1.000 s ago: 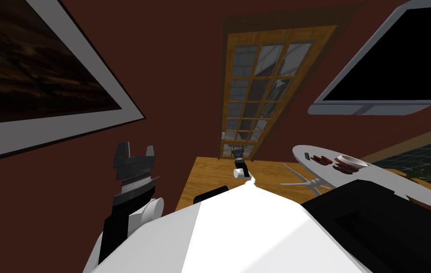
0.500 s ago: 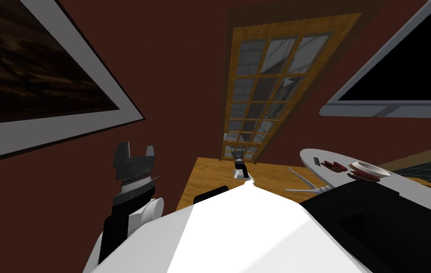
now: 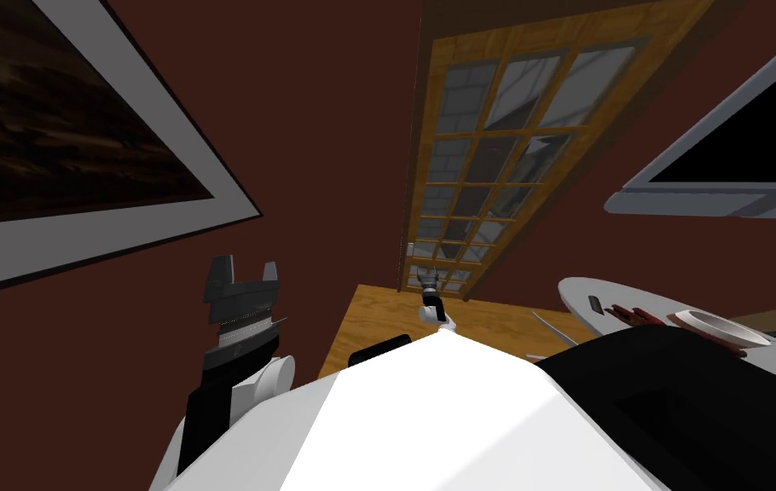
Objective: Pull the door open
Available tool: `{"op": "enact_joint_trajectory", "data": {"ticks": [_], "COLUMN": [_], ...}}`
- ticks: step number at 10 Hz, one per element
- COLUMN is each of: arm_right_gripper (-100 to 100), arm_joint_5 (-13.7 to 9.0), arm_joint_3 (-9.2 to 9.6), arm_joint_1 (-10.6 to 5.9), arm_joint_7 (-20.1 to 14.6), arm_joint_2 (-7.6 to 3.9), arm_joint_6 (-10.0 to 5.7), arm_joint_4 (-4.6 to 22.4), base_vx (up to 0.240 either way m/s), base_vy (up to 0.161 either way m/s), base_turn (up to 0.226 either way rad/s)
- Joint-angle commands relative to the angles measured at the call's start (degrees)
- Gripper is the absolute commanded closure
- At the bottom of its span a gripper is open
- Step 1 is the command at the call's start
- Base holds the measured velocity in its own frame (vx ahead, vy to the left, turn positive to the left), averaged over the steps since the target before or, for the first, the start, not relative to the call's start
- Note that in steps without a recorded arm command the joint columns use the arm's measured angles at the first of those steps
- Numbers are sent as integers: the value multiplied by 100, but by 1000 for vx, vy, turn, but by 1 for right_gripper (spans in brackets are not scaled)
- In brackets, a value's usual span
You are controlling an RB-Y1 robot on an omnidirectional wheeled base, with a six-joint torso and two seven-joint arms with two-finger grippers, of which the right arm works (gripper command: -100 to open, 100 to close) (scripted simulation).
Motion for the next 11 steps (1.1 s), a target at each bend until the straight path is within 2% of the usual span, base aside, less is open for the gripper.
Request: {"op": "enact_joint_trajectory", "data": {"ticks": [1,8,11], "arm_right_gripper": [-100,-100,-100], "arm_joint_5": [-94,-442,-650], "arm_joint_3": [-11,-48,-69], "arm_joint_1": [-69,-397,-593], "arm_joint_7": [-198,-914,-1341], "arm_joint_2": [-8,6,24], "arm_joint_6": [-64,-355,-529], "arm_joint_4": [223,1182,1755], "base_vx": [95,90,132], "base_vy": [-30,-29,-43], "base_turn": [80,74,94]}}
